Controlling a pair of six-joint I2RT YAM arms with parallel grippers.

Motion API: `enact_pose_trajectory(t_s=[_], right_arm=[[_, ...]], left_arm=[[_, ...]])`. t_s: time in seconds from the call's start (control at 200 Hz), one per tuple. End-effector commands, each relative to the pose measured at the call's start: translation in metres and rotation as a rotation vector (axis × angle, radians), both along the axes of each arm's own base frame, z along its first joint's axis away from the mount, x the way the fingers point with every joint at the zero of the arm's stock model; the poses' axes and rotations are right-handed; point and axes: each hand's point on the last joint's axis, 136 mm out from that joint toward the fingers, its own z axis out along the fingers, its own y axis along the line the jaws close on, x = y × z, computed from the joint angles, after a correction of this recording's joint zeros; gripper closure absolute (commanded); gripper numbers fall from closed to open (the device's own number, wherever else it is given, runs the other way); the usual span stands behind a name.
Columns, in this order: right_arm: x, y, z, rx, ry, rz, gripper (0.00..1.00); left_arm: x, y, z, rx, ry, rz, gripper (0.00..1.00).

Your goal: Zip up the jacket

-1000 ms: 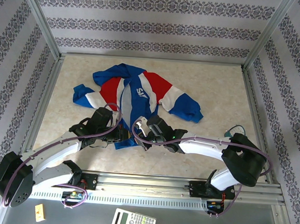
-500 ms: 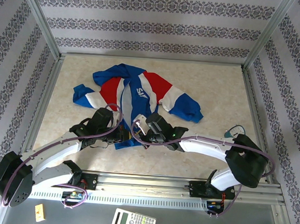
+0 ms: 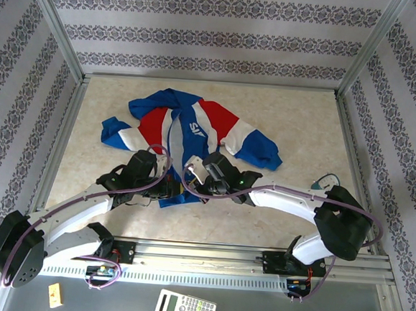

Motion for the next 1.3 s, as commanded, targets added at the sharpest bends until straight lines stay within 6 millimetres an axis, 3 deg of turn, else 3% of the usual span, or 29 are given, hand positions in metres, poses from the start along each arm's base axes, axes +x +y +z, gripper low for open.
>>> enact_pose_trajectory(t_s=[0.0, 0.53, 0.979, 1.124, 1.269, 1.294], right_arm=[[0.032, 0.000, 0.017, 0.024, -0.076, -0.069, 1.00], [0.035, -0.002, 0.022, 0.035, -0.083, -0.039, 1.00], [0.053, -0.006, 0.024, 0.015, -0.069, -0.089, 1.00], [0.044, 0.002, 0.029, 0.058, -0.054, -0.026, 1.00], [0.019, 0.006, 0.032, 0.131, -0.039, 0.090, 1.00], [0.014, 0.005, 0.032, 0.143, -0.036, 0.112, 0.96]], left_arm=[[-0.032, -0.003, -0.014, 0.007, 0.079, -0.105, 1.00], [-0.035, -0.002, -0.016, 0.017, 0.077, -0.124, 1.00], [-0.044, -0.004, -0.005, -0.017, 0.050, -0.177, 1.00], [-0.046, -0.002, -0.006, -0.005, 0.053, -0.183, 1.00], [-0.043, 0.000, -0.007, 0.004, 0.025, -0.180, 1.00], [-0.042, 0.000, -0.007, 0.005, 0.014, -0.183, 1.00]])
